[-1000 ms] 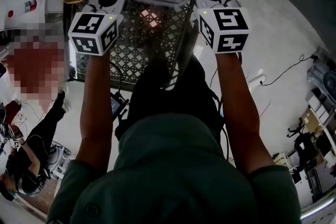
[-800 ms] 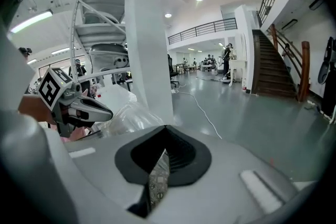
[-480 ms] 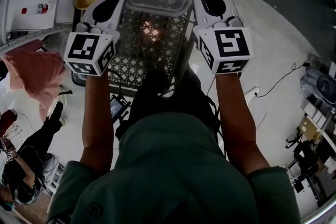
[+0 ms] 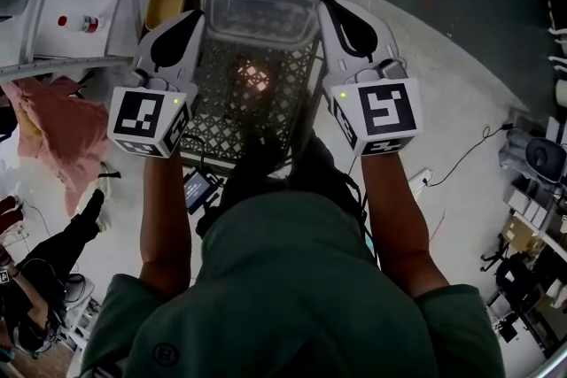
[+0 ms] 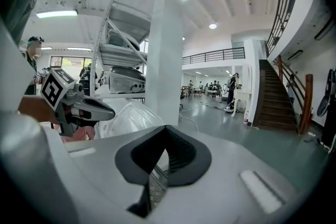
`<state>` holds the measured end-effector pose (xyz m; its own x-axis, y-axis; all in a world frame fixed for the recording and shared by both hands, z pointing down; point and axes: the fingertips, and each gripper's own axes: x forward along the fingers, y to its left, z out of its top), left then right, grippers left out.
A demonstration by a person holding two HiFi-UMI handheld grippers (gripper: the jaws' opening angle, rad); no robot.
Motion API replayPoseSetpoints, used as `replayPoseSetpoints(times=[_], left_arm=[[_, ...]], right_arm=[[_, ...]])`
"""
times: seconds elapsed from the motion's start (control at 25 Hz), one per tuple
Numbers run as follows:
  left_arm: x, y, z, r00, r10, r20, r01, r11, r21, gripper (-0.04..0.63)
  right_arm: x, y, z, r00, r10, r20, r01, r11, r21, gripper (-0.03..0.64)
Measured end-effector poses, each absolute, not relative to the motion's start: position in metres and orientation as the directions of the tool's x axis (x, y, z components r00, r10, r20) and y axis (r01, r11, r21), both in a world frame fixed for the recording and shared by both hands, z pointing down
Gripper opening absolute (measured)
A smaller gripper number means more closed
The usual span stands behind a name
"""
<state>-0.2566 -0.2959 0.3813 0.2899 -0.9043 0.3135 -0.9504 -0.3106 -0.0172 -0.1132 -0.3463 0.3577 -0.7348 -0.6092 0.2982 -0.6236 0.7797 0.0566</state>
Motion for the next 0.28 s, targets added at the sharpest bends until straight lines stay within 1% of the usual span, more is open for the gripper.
replayPoseSetpoints(times=[0.28], left_arm=[[-0.247, -0.274, 0.309, 0.300, -0.913, 0.276, -0.944, -0.326, -0.055, 0.006]], right_arm=[[-0.105, -0.323, 0.287, -0.755, -0.602, 0.261, -0.600, 0.794, 0.094, 0.002]])
